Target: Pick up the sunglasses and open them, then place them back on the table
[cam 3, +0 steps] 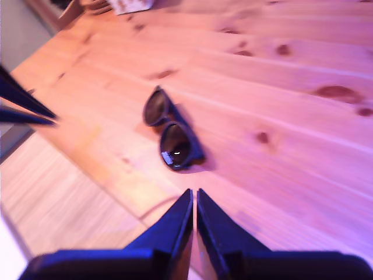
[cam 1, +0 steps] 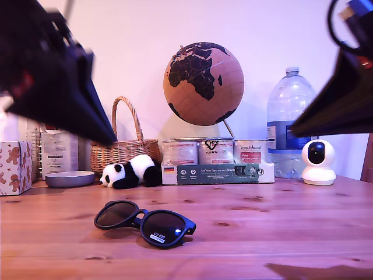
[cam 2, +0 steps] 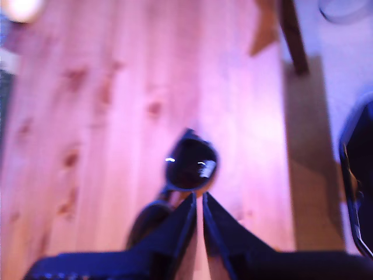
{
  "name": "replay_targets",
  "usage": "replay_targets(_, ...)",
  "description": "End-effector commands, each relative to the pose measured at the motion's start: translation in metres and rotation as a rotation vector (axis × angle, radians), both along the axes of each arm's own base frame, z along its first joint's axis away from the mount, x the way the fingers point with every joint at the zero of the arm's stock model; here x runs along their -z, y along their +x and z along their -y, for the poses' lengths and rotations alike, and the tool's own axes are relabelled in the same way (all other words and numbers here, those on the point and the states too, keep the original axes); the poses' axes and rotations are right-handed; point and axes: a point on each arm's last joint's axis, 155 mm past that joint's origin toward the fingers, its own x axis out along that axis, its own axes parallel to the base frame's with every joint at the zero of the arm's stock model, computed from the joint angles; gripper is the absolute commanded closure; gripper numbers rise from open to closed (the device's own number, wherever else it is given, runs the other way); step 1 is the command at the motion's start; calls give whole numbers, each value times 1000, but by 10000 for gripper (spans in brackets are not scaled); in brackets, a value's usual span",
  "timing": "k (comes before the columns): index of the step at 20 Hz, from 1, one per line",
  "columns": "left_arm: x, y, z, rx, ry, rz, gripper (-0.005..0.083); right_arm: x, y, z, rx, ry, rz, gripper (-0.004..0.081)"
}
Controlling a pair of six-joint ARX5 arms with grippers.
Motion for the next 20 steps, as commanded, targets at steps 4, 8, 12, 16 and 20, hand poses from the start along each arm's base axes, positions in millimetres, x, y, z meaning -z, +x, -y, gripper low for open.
replay_targets(4,22,21,11,55,66,69,556,17,-2,-6,-27,-30,-24,782)
replay_targets(8,33,41,9,27,123,127,536,22,-2,-6,-33,-46,-32,782)
replay_targets(12,44,51,4,43,174,134,538,19,0,-7,-36,-42,-15,782)
replay_targets(16,38,64,8,27,164,141,538,19,0,-7,-36,-42,-15,782)
replay_targets(20,34,75,13,21,174,120,538,19,0,-7,-37,-42,-15,782)
